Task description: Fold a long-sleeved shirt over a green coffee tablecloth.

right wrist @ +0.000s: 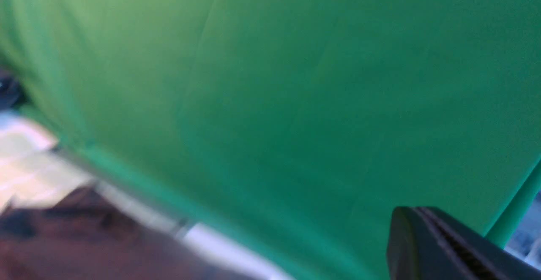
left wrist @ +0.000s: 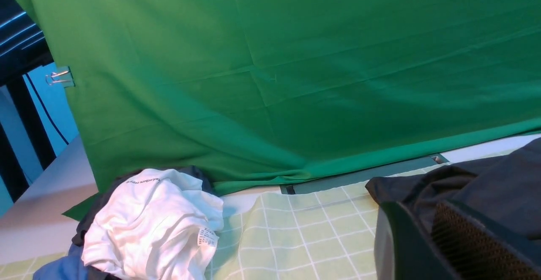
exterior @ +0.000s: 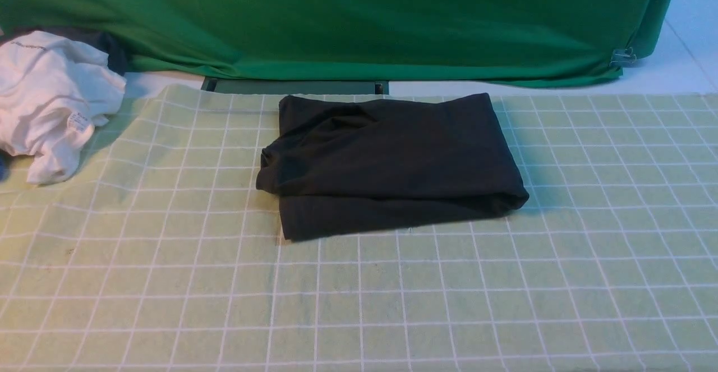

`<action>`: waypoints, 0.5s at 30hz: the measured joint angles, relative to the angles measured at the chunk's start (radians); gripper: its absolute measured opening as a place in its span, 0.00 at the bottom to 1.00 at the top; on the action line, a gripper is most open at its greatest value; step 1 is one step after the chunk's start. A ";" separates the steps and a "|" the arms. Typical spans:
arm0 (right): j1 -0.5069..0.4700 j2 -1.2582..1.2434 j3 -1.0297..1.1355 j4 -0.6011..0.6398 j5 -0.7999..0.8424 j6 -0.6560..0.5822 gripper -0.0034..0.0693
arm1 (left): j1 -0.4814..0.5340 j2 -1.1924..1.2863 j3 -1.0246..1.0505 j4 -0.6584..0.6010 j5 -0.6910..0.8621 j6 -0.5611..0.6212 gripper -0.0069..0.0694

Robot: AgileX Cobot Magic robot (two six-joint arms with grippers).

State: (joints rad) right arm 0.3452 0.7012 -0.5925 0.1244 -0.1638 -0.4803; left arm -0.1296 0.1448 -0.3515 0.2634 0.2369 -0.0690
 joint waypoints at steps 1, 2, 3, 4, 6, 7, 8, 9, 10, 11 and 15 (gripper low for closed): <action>0.000 -0.029 0.055 0.000 0.002 0.022 0.06 | 0.000 0.000 0.000 0.000 0.000 0.000 0.17; 0.000 -0.056 0.105 0.000 0.004 0.045 0.06 | 0.000 0.000 0.000 0.000 0.000 0.000 0.17; 0.000 -0.077 0.150 0.000 0.010 0.065 0.06 | 0.000 0.000 0.000 0.000 0.000 0.000 0.17; 0.000 -0.098 0.175 0.000 0.013 0.083 0.06 | 0.000 0.000 0.000 0.000 0.000 0.000 0.17; 0.000 -0.138 0.245 0.000 0.018 0.117 0.06 | 0.000 0.000 0.000 0.000 0.000 0.000 0.17; 0.000 -0.155 0.281 0.000 0.017 0.126 0.06 | 0.000 0.000 0.000 0.000 0.000 0.000 0.17; 0.000 -0.168 0.315 0.000 0.017 0.133 0.06 | 0.000 0.000 0.000 0.000 0.000 0.000 0.17; 0.000 -0.172 0.334 0.000 0.017 0.137 0.07 | 0.000 0.000 0.000 0.001 0.000 0.000 0.17; 0.000 -0.177 0.383 0.000 0.018 0.143 0.07 | 0.000 0.000 0.000 0.001 0.000 0.000 0.17; 0.000 -0.177 0.405 0.000 0.019 0.145 0.07 | 0.000 0.000 0.000 0.001 0.000 0.000 0.17; 0.000 -0.177 0.505 0.001 0.020 0.153 0.07 | 0.000 0.000 0.000 0.001 0.002 0.000 0.17</action>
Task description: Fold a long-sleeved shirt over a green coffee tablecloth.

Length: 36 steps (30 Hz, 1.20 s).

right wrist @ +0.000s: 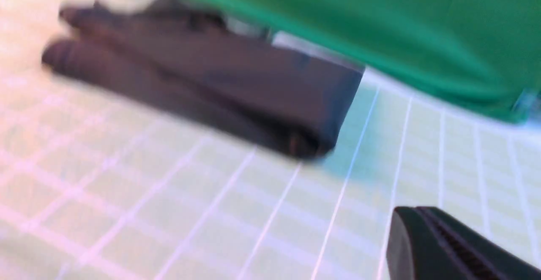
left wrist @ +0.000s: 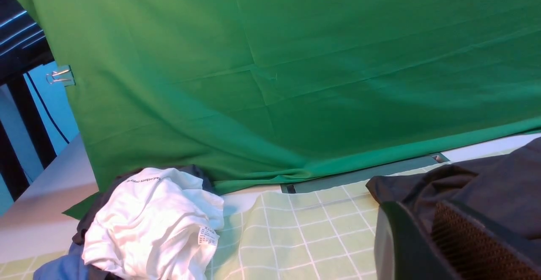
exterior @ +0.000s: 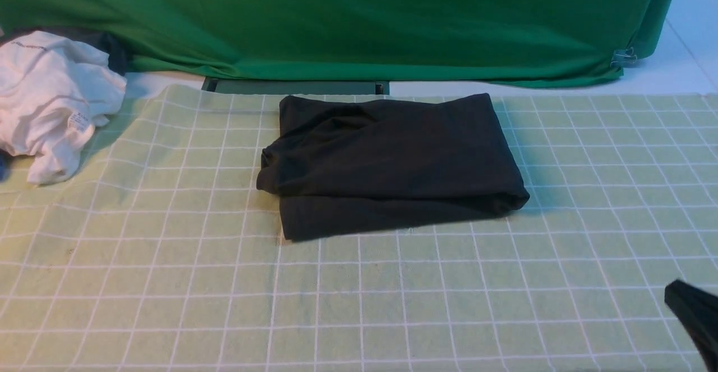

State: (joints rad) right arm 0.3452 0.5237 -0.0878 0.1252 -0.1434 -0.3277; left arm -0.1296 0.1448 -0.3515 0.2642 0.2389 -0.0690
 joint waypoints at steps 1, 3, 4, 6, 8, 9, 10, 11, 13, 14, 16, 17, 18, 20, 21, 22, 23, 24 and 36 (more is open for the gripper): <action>0.000 0.000 0.021 0.005 -0.001 0.013 0.07 | 0.000 0.000 0.000 0.000 0.000 0.000 0.17; 0.000 0.000 0.053 0.021 -0.001 0.036 0.08 | 0.000 0.000 0.000 0.000 0.001 0.000 0.17; 0.000 0.000 0.071 0.031 -0.002 0.047 0.08 | 0.000 0.000 0.000 0.000 0.001 0.000 0.17; 0.000 0.000 0.091 0.040 -0.019 0.058 0.08 | 0.000 0.000 0.000 0.000 0.001 0.000 0.17; 0.000 -0.027 0.095 0.046 -0.026 0.066 0.08 | 0.000 0.000 0.001 0.000 0.001 0.000 0.17; -0.006 -0.047 0.096 0.046 -0.026 0.066 0.08 | 0.000 0.000 0.001 0.000 0.003 0.000 0.17; -0.018 -0.074 0.096 0.048 -0.025 0.064 0.08 | 0.000 0.000 0.001 0.000 0.008 0.000 0.17; -0.034 -0.104 0.096 0.049 -0.024 0.056 0.08 | 0.000 0.000 0.001 0.000 0.008 0.000 0.17; -0.065 -0.156 0.096 0.050 -0.011 0.040 0.08 | 0.000 0.000 0.001 0.000 0.009 0.000 0.17; -0.086 -0.199 0.096 0.050 0.003 0.034 0.09 | 0.000 0.000 0.001 0.000 0.009 0.000 0.17; -0.125 -0.270 0.096 0.050 0.035 0.025 0.09 | 0.000 0.000 0.001 0.000 0.009 0.000 0.17; -0.132 -0.278 0.096 0.050 0.038 0.022 0.09 | 0.000 0.000 0.001 0.000 0.009 0.000 0.17; -0.156 -0.328 0.096 0.050 0.071 0.020 0.09 | 0.000 0.000 0.001 0.000 0.009 0.000 0.17; -0.183 -0.418 0.096 0.051 0.151 0.027 0.10 | 0.000 0.000 0.001 0.000 0.009 0.000 0.17; -0.185 -0.418 0.096 0.051 0.159 0.029 0.10 | 0.000 0.000 0.001 0.000 0.009 0.000 0.17; -0.190 -0.459 0.096 0.048 0.214 0.052 0.10 | 0.000 0.000 0.001 0.000 0.009 0.000 0.17; -0.191 -0.478 0.096 0.042 0.244 0.070 0.10 | 0.000 0.000 0.001 0.000 0.009 0.000 0.17; -0.192 -0.509 0.097 0.013 0.311 0.115 0.10 | 0.000 0.000 0.001 0.000 0.010 0.000 0.17; -0.178 -0.523 0.097 -0.054 0.367 0.245 0.12 | 0.000 0.000 0.001 0.000 0.010 -0.001 0.17</action>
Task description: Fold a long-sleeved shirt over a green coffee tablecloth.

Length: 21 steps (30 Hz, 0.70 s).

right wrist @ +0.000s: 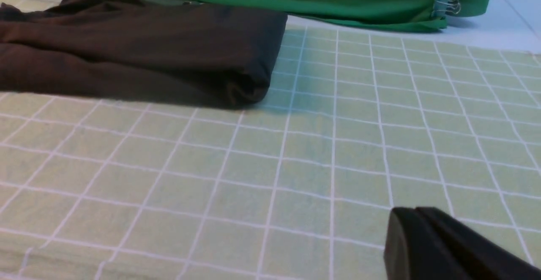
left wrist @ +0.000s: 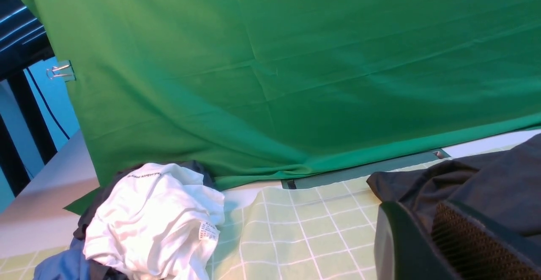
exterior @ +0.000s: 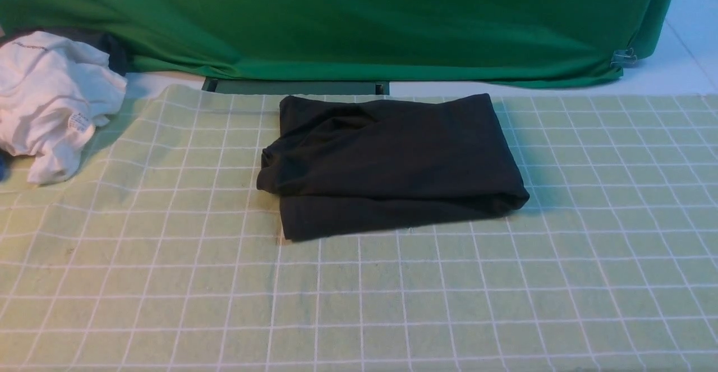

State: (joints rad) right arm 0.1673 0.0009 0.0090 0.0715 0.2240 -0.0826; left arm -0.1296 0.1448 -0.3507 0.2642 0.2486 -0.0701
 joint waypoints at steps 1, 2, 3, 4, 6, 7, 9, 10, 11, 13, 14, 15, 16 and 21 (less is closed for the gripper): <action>0.000 0.000 0.000 0.000 0.000 0.002 0.12 | 0.000 0.000 0.000 0.000 0.000 0.000 0.17; 0.000 0.000 0.000 0.000 0.001 0.005 0.12 | 0.000 0.000 0.000 0.000 0.000 0.000 0.17; 0.000 0.000 0.000 0.000 0.002 0.007 0.13 | 0.000 0.000 0.000 0.000 0.000 0.000 0.17; 0.000 0.000 0.000 0.000 0.001 0.007 0.13 | 0.000 0.000 0.000 0.000 0.000 0.000 0.17; 0.000 0.000 0.000 0.000 0.002 0.008 0.13 | 0.000 0.000 0.000 0.000 0.000 0.000 0.17; 0.000 0.000 0.000 0.000 0.002 0.008 0.13 | 0.000 0.000 0.000 0.000 0.000 0.000 0.17; 0.000 0.000 0.000 0.000 0.002 0.008 0.14 | 0.000 0.000 0.000 0.000 0.000 0.000 0.17; 0.000 0.000 0.000 0.000 0.002 0.008 0.14 | 0.000 0.000 0.000 0.000 0.000 0.000 0.17; 0.000 0.000 0.000 0.000 0.002 0.008 0.14 | 0.000 0.000 0.000 0.000 0.000 0.000 0.17; 0.000 0.000 0.000 0.000 0.002 0.008 0.15 | 0.000 0.000 0.000 0.000 0.000 0.000 0.17; 0.000 0.000 0.000 0.000 0.002 0.008 0.15 | 0.000 0.000 0.000 0.000 0.000 0.000 0.17; 0.000 0.000 0.000 0.000 0.002 0.008 0.15 | 0.000 0.000 0.000 0.000 0.000 0.000 0.17; 0.000 0.000 0.000 0.000 0.002 0.008 0.16 | 0.000 0.000 0.000 0.000 0.000 0.000 0.17; 0.000 0.000 0.000 0.000 0.002 0.008 0.17 | 0.000 0.000 0.000 0.000 0.000 0.000 0.17</action>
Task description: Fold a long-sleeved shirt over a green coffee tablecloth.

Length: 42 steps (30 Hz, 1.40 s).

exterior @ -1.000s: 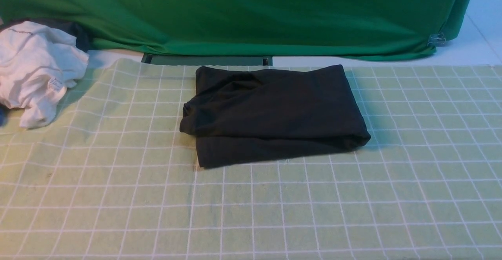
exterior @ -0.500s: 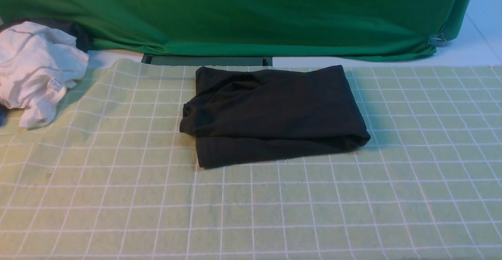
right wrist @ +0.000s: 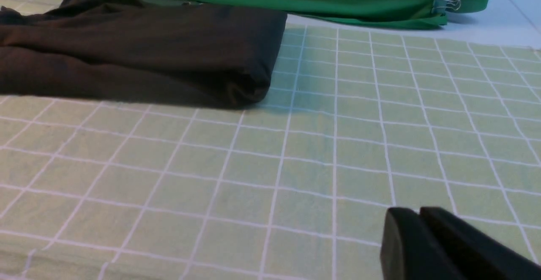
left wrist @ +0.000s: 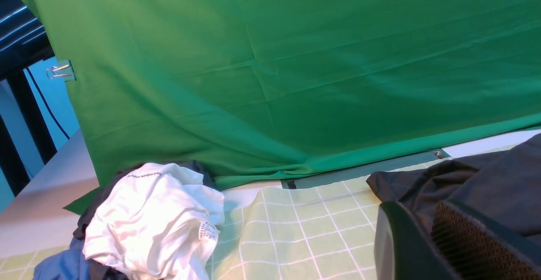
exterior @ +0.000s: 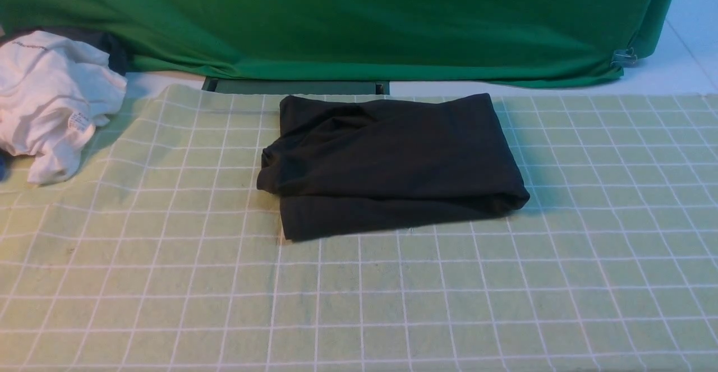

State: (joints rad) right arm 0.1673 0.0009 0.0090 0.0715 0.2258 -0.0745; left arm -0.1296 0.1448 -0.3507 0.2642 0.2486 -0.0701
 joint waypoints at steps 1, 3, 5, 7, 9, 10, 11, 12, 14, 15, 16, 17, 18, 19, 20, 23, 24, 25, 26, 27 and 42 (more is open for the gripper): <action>0.000 0.000 0.000 0.000 0.000 0.000 0.17 | 0.000 0.000 0.002 0.000 -0.004 0.000 0.17; 0.000 -0.001 0.000 0.000 0.000 0.000 0.18 | 0.001 -0.006 0.026 -0.001 -0.043 0.000 0.17; 0.001 -0.001 0.000 -0.001 0.001 0.000 0.18 | 0.031 -0.026 0.082 -0.028 -0.101 0.001 0.17; 0.002 -0.001 0.000 -0.001 0.000 0.000 0.19 | 0.086 -0.067 0.152 -0.053 -0.148 0.005 0.17; 0.003 -0.001 0.000 -0.001 0.001 0.000 0.19 | 0.148 -0.109 0.215 -0.073 -0.172 0.005 0.17; 0.003 -0.001 0.000 -0.001 0.001 0.000 0.19 | 0.161 -0.118 0.231 -0.079 -0.176 0.005 0.17; 0.005 -0.001 0.000 -0.001 0.001 0.000 0.20 | 0.184 -0.132 0.271 -0.098 -0.185 0.005 0.17; 0.006 -0.001 0.000 -0.001 -0.001 0.000 0.20 | 0.222 -0.140 0.322 -0.137 -0.198 0.005 0.17; 0.009 -0.001 0.000 -0.001 -0.002 0.000 0.21 | 0.262 -0.142 0.350 -0.174 -0.162 -0.002 0.18; 0.009 -0.001 0.000 -0.001 -0.001 0.000 0.22 | 0.277 -0.142 0.351 -0.188 -0.122 -0.004 0.18; 0.009 -0.001 0.000 -0.001 -0.002 0.000 0.22 | 0.283 -0.142 0.354 -0.200 -0.075 -0.006 0.18; 0.010 -0.001 0.000 -0.001 -0.003 0.000 0.23 | 0.283 -0.142 0.355 -0.204 -0.049 -0.006 0.18; 0.010 -0.001 0.000 -0.001 -0.003 0.000 0.23 | 0.279 -0.142 0.357 -0.206 -0.023 -0.006 0.19; 0.010 -0.001 0.000 -0.001 -0.003 0.000 0.23 | 0.272 -0.142 0.358 -0.206 -0.009 -0.006 0.19; 0.010 -0.001 0.000 -0.001 -0.003 0.000 0.23 | 0.267 -0.142 0.358 -0.206 -0.006 -0.006 0.19; 0.010 -0.001 0.000 -0.001 -0.003 0.000 0.24 | 0.210 -0.142 0.358 -0.210 -0.006 -0.005 0.20; 0.010 -0.001 0.000 -0.001 -0.003 0.000 0.24 | 0.197 -0.142 0.358 -0.210 -0.006 -0.005 0.20; 0.010 -0.001 0.000 -0.001 -0.003 0.000 0.24 | 0.168 -0.142 0.358 -0.210 -0.006 -0.002 0.20; 0.010 -0.001 0.000 -0.001 -0.003 0.000 0.25 | 0.151 -0.142 0.358 -0.213 -0.006 -0.002 0.20; 0.010 -0.001 0.000 -0.001 -0.003 0.000 0.25 | 0.140 -0.142 0.358 -0.216 -0.006 -0.002 0.20; 0.010 -0.001 0.000 -0.002 -0.003 0.000 0.29 | 0.102 -0.142 0.358 -0.329 0.000 0.036 0.05</action>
State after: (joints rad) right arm 0.1771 -0.0004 0.0090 0.0696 0.2226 -0.0745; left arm -0.0279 0.0024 0.0070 -0.0648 0.2491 -0.0345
